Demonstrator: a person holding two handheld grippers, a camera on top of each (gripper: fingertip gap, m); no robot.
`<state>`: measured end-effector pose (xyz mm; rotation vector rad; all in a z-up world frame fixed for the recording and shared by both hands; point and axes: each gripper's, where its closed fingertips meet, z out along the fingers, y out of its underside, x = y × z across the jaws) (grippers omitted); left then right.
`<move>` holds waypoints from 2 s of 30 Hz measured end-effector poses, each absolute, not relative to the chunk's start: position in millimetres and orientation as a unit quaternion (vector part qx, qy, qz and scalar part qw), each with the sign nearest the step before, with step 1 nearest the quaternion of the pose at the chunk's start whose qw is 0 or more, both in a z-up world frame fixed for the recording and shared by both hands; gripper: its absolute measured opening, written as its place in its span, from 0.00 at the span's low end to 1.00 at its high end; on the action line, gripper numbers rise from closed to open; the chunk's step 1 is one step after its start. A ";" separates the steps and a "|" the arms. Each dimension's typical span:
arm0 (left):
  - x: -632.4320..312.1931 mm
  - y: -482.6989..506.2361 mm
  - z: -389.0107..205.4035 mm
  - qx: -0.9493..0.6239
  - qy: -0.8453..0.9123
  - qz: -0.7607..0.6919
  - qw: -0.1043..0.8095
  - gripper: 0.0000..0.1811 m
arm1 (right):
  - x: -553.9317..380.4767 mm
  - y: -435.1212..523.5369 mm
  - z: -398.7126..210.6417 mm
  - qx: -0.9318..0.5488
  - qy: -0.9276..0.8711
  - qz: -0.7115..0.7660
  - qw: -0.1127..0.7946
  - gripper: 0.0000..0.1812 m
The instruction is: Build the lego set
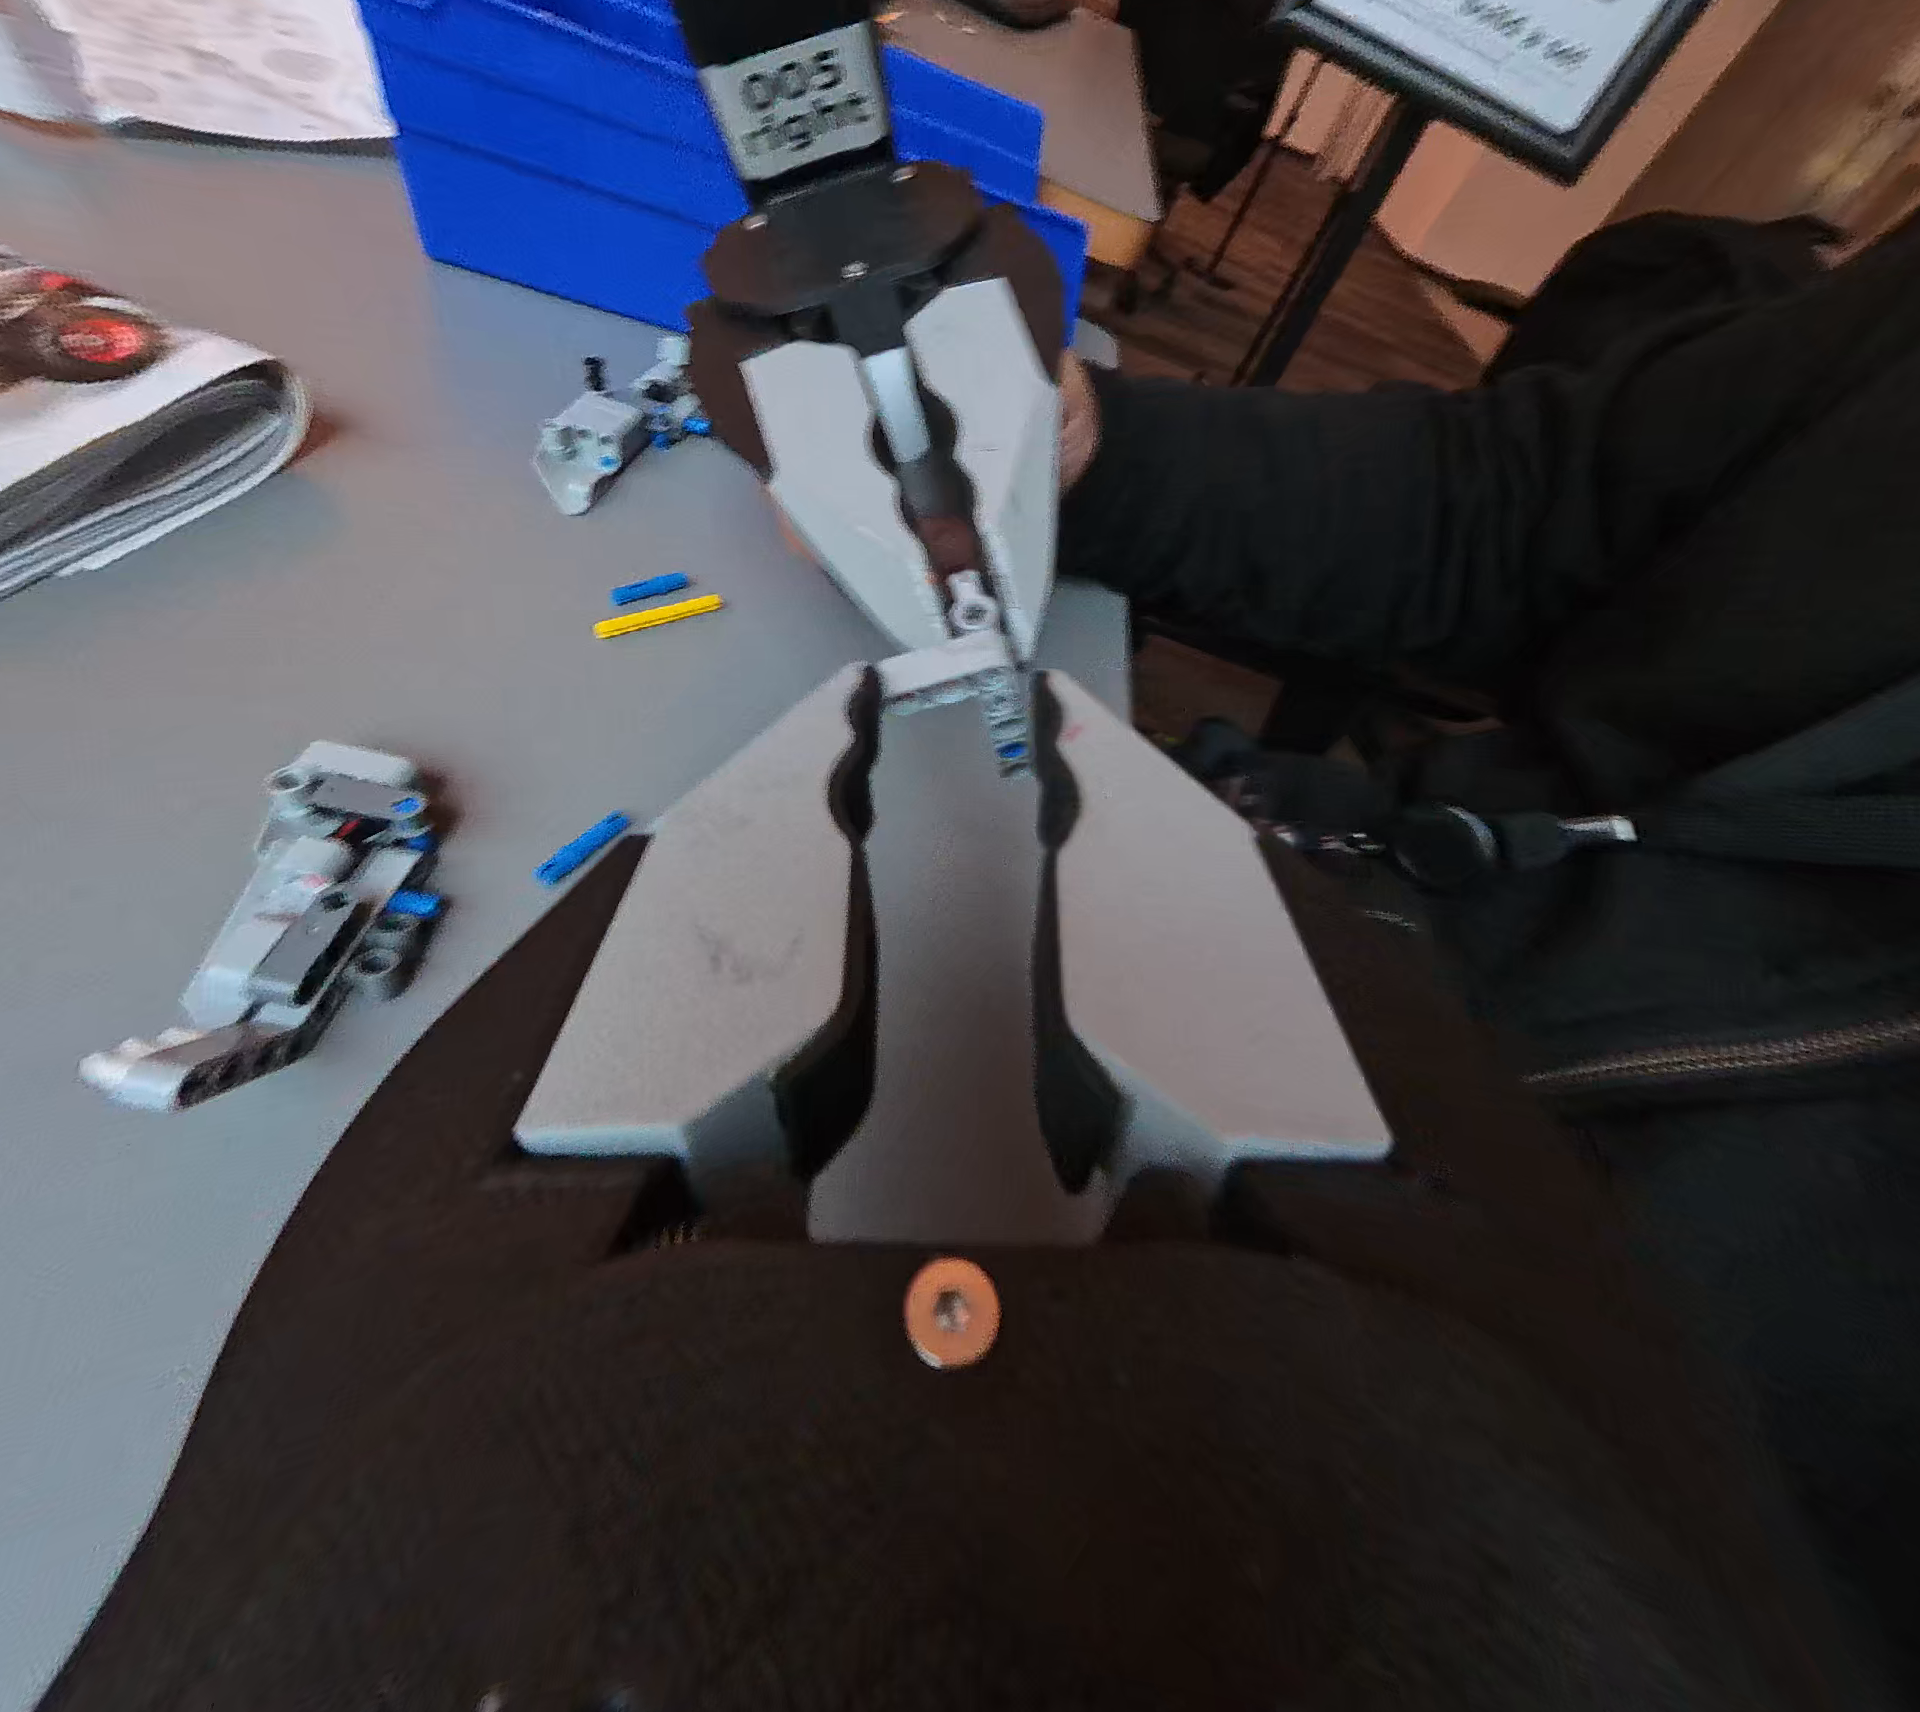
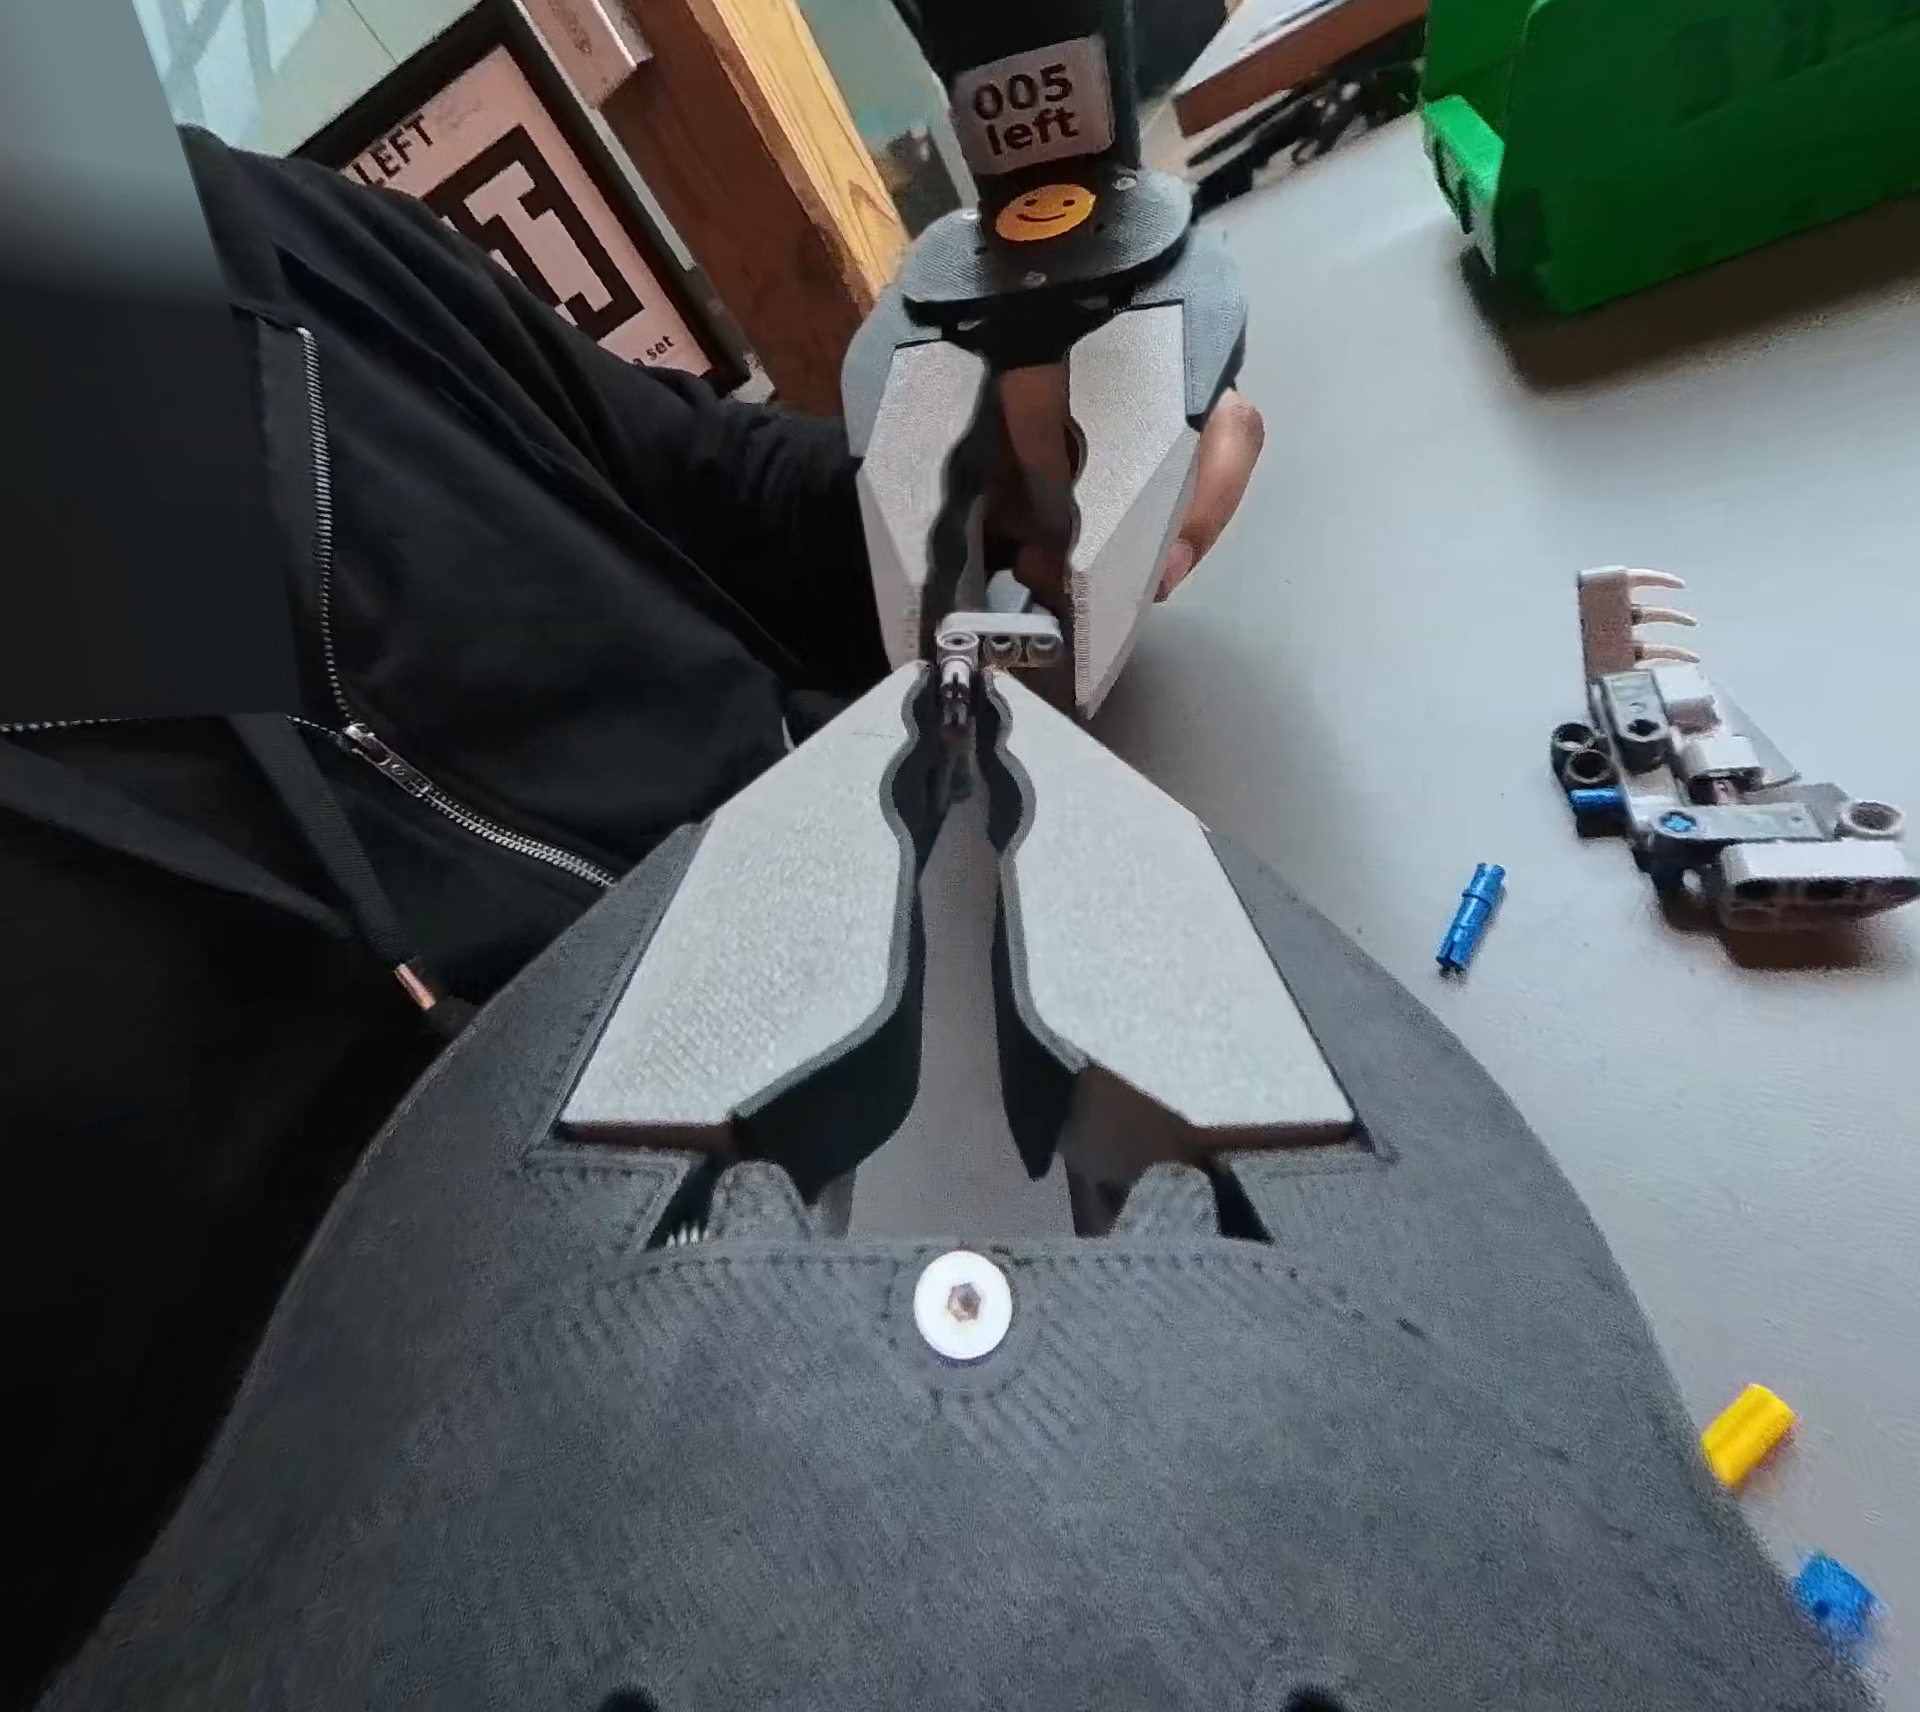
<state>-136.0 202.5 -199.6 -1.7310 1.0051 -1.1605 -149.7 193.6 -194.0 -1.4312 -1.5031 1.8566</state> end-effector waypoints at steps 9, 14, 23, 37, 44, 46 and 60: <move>-132.5 207.8 -211.1 -0.696 0.411 -0.397 0.435 0.18 | -154.6 196.1 -204.2 -0.529 -0.568 0.589 0.226 0.02; -135.0 212.5 -212.0 -0.692 0.400 -0.388 0.458 0.14 | -151.3 202.1 -202.9 -0.532 -0.562 0.588 0.233 0.02; -135.3 210.7 -208.4 -0.679 0.394 -0.439 0.436 0.13 | -150.3 202.4 -199.5 -0.517 -0.547 0.624 0.211 0.02; -141.7 211.4 -205.4 -0.684 0.362 -0.473 0.421 0.13 | -156.9 203.0 -197.7 -0.522 -0.528 0.638 0.202 0.02; -156.2 217.9 -177.6 -0.629 0.298 -0.552 0.460 0.13 | -143.3 218.4 -179.1 -0.511 -0.474 0.684 0.216 0.02; -159.1 220.9 -173.1 -0.619 0.279 -0.568 0.465 0.13 | -144.0 219.0 -182.5 -0.521 -0.474 0.675 0.221 0.06; -152.3 222.7 -178.7 -0.637 0.305 -0.511 0.490 0.13 | -153.7 210.2 -186.0 -0.527 -0.485 0.661 0.224 0.02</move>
